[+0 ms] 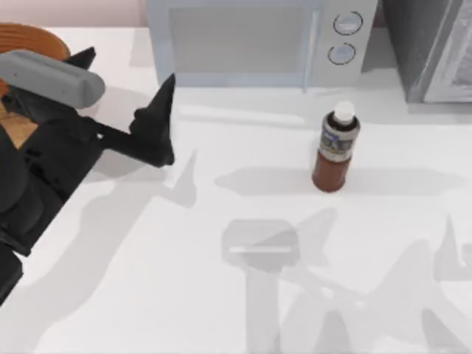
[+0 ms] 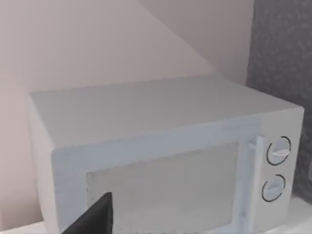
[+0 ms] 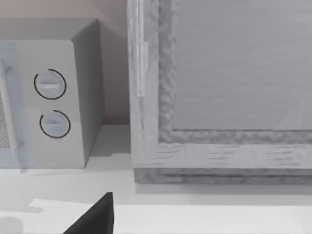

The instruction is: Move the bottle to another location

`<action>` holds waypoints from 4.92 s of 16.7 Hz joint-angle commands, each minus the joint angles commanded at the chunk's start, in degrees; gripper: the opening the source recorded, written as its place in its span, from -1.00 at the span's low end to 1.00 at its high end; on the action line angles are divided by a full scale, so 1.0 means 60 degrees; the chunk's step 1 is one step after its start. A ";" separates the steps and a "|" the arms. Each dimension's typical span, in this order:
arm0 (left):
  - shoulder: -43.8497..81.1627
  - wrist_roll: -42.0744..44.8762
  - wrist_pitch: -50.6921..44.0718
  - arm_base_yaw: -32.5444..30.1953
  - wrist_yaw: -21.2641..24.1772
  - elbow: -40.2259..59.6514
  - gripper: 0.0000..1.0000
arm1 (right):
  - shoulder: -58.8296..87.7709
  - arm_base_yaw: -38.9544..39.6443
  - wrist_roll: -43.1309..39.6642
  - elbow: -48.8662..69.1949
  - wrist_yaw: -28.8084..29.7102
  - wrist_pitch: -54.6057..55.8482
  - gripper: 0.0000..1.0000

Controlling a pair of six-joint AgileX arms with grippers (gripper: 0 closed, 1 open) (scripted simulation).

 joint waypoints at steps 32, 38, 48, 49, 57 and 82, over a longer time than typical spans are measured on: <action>1.1604 0.0061 0.3721 -0.3277 0.0103 0.7290 1.00 | 0.0000 0.0000 0.0000 0.0000 0.0000 0.0000 1.00; 1.1631 0.0061 0.3643 -0.3280 0.0100 0.7386 0.85 | 0.0000 0.0000 0.0000 0.0000 0.0000 0.0000 1.00; 1.1631 0.0061 0.3643 -0.3280 0.0100 0.7386 -0.66 | 0.0000 0.0000 0.0000 0.0000 0.0000 0.0000 1.00; 1.1631 0.0061 0.3643 -0.3280 0.0100 0.7386 -0.81 | 0.0000 0.0000 0.0000 0.0000 0.0000 0.0000 1.00; 1.1631 0.0061 0.3643 -0.3280 0.0100 0.7386 -1.00 | 0.0000 0.0000 0.0000 0.0000 0.0000 0.0000 1.00; 0.7340 0.0405 0.5757 0.5547 0.8811 0.0731 -1.00 | 0.0000 0.0000 0.0000 0.0000 0.0000 0.0000 1.00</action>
